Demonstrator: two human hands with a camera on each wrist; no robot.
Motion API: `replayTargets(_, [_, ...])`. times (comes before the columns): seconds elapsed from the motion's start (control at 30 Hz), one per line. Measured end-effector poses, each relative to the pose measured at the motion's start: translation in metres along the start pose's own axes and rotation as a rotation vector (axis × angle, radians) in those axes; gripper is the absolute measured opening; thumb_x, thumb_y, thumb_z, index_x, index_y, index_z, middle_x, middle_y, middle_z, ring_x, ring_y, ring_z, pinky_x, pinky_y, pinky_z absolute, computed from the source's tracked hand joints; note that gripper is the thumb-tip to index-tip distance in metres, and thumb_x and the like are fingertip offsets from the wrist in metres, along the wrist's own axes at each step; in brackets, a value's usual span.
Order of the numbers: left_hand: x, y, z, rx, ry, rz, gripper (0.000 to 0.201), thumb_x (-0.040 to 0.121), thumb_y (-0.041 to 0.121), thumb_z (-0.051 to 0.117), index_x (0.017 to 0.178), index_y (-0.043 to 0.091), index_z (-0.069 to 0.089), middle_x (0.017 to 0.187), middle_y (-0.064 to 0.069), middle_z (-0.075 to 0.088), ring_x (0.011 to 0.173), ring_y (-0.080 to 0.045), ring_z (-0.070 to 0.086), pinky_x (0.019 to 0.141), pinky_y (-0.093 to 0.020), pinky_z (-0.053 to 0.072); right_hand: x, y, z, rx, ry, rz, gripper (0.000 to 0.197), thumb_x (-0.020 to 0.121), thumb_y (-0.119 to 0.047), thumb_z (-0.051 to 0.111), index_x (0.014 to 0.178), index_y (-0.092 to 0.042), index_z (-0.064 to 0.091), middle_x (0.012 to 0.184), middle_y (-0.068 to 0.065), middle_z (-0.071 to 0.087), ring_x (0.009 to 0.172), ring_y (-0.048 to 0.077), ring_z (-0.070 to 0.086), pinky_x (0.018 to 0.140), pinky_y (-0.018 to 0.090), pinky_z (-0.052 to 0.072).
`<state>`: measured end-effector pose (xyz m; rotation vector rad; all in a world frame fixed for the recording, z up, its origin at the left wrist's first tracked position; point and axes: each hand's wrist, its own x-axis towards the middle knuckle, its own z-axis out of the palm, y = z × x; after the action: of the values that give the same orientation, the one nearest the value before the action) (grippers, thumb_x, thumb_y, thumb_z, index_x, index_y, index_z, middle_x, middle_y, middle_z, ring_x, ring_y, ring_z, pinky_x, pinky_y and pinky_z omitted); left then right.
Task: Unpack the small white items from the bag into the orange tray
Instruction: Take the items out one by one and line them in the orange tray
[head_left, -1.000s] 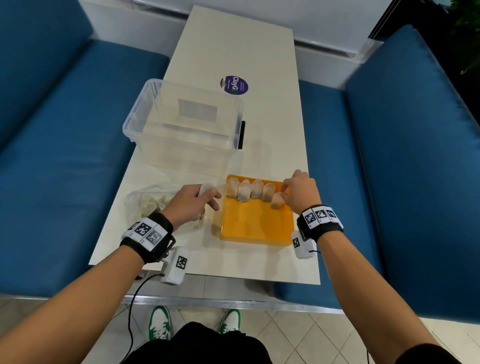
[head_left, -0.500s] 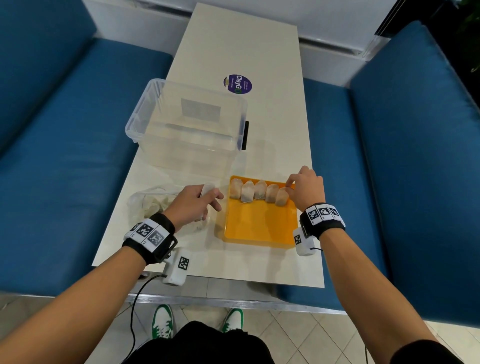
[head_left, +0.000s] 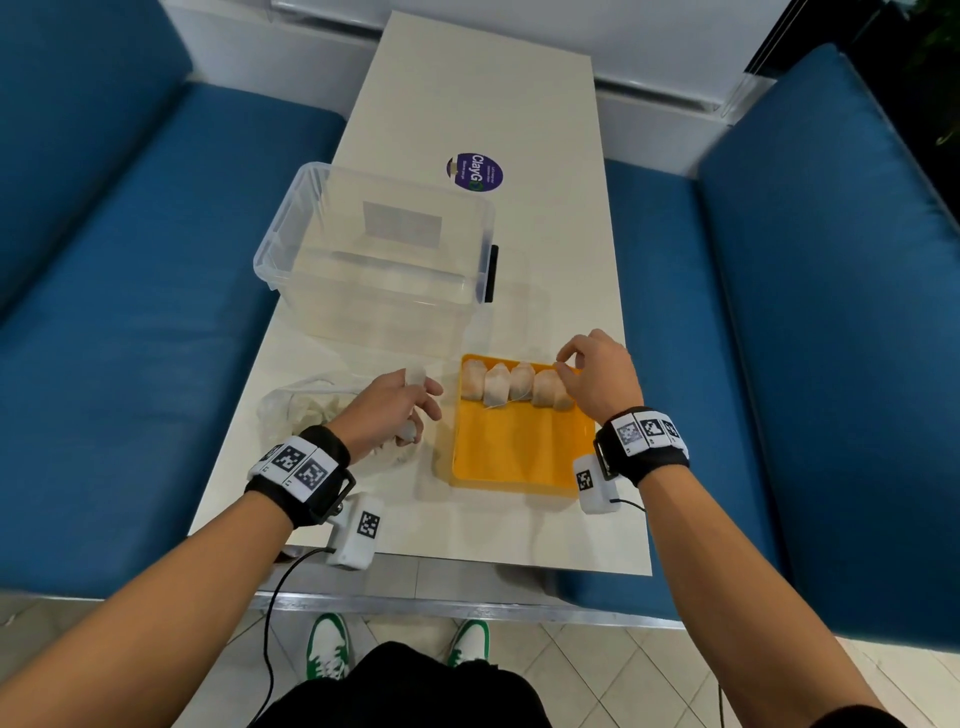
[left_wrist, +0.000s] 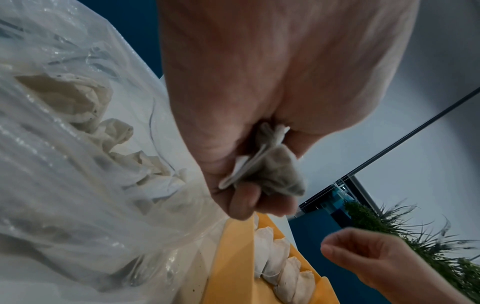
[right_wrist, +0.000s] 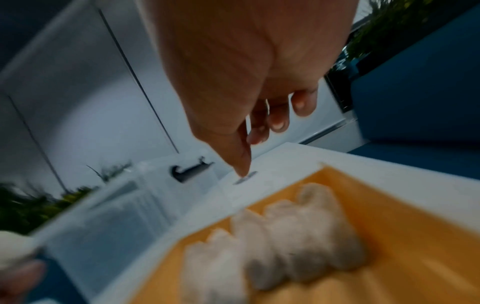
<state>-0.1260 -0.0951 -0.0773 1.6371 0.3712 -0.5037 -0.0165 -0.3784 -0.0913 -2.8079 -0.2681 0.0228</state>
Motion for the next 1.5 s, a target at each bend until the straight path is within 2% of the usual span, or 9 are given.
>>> replayTargets(0.17, [-0.005, 0.005, 0.005, 0.039, -0.119, 0.074, 0.028, 0.11, 0.024, 0.045, 0.118, 0.015, 0.071, 0.097, -0.009, 0.071, 0.064, -0.02, 0.057, 0.053, -0.027, 0.041, -0.013, -0.061, -0.012, 0.365, -0.141, -0.227, 0.011, 0.091, -0.029, 0.072, 0.1, -0.024, 0.075, 0.088, -0.01, 0.066, 0.076, -0.002, 0.057, 0.068, 0.015, 0.04])
replayTargets(0.27, [-0.007, 0.007, 0.007, 0.002, -0.182, 0.089, 0.027, 0.11, 0.029, 0.047, 0.118, 0.021, 0.072, 0.098, -0.011, 0.072, 0.061, -0.02, 0.055, 0.054, -0.029, 0.038, -0.02, -0.094, -0.018, 0.49, -0.307, -0.29, 0.024, 0.09, -0.042, 0.073, 0.111, -0.029, 0.074, 0.095, -0.012, 0.07, 0.081, 0.006, 0.06, 0.072, 0.016, 0.048])
replayTargets(0.43, [-0.012, 0.005, 0.007, 0.025, -0.193, 0.112, 0.028, 0.107, 0.038, 0.05, 0.117, 0.021, 0.071, 0.099, -0.013, 0.076, 0.06, -0.019, 0.054, 0.051, -0.027, 0.037, -0.025, -0.114, -0.02, 0.498, -0.291, -0.344, 0.009, 0.09, -0.031, 0.075, 0.092, -0.022, 0.076, 0.091, -0.006, 0.072, 0.081, 0.014, 0.064, 0.069, 0.022, 0.051])
replayTargets(0.57, [-0.014, 0.0, 0.003, 0.097, -0.089, 0.152, 0.031, 0.103, 0.04, 0.059, 0.115, 0.013, 0.069, 0.089, -0.008, 0.078, 0.056, -0.022, 0.052, 0.049, -0.027, 0.039, -0.025, -0.114, -0.02, 0.487, -0.239, -0.299, 0.01, 0.091, -0.028, 0.074, 0.094, -0.02, 0.078, 0.088, -0.005, 0.074, 0.082, 0.016, 0.065, 0.078, 0.037, 0.056])
replayTargets(0.87, [-0.017, -0.012, -0.001, 0.09, -0.017, 0.216, 0.026, 0.103, 0.036, 0.061, 0.102, 0.014, 0.075, 0.082, -0.003, 0.075, 0.054, -0.019, 0.052, 0.049, -0.023, 0.042, -0.031, -0.117, -0.026, 0.467, -0.216, -0.258, 0.005, 0.09, -0.022, 0.074, 0.094, -0.019, 0.077, 0.09, -0.006, 0.073, 0.082, 0.013, 0.064, 0.077, 0.028, 0.054])
replayTargets(1.07, [-0.015, -0.011, -0.007, 0.1, 0.28, 0.297, 0.012, 0.094, 0.035, 0.074, 0.093, 0.023, 0.075, 0.087, 0.005, 0.078, 0.049, -0.014, 0.055, 0.052, -0.032, 0.05, -0.037, -0.111, -0.014, 0.552, -0.222, -0.104, 0.016, 0.086, -0.013, 0.077, 0.101, -0.015, 0.071, 0.083, 0.001, 0.074, 0.075, 0.015, 0.07, 0.078, 0.038, 0.06])
replayTargets(1.23, [-0.014, -0.006, -0.008, 0.051, 0.313, 0.32, 0.009, 0.087, 0.019, 0.081, 0.094, 0.019, 0.076, 0.081, -0.003, 0.078, 0.048, -0.008, 0.055, 0.051, -0.026, 0.047, -0.045, -0.117, -0.013, 0.486, -0.245, -0.181, 0.044, 0.087, -0.039, 0.076, 0.128, -0.031, 0.061, 0.101, -0.006, 0.069, 0.078, 0.013, 0.066, 0.077, 0.026, 0.055])
replayTargets(1.37, [-0.017, -0.006, -0.006, 0.122, 0.307, 0.349, 0.009, 0.086, 0.026, 0.082, 0.093, 0.024, 0.078, 0.083, 0.001, 0.077, 0.062, -0.021, 0.067, 0.054, -0.031, 0.057, -0.043, -0.121, -0.007, 0.47, -0.178, -0.224, 0.021, 0.088, -0.042, 0.075, 0.104, -0.029, 0.075, 0.094, -0.011, 0.072, 0.08, 0.01, 0.063, 0.074, 0.025, 0.052])
replayTargets(1.5, [-0.019, -0.004, -0.004, 0.091, 0.35, 0.395, 0.012, 0.088, 0.034, 0.081, 0.098, 0.03, 0.076, 0.091, 0.006, 0.075, 0.054, -0.014, 0.06, 0.056, -0.037, 0.056, -0.042, -0.12, 0.005, 0.583, -0.136, -0.147, 0.008, 0.09, -0.026, 0.075, 0.094, -0.019, 0.077, 0.082, -0.006, 0.075, 0.077, 0.009, 0.07, 0.075, 0.028, 0.057])
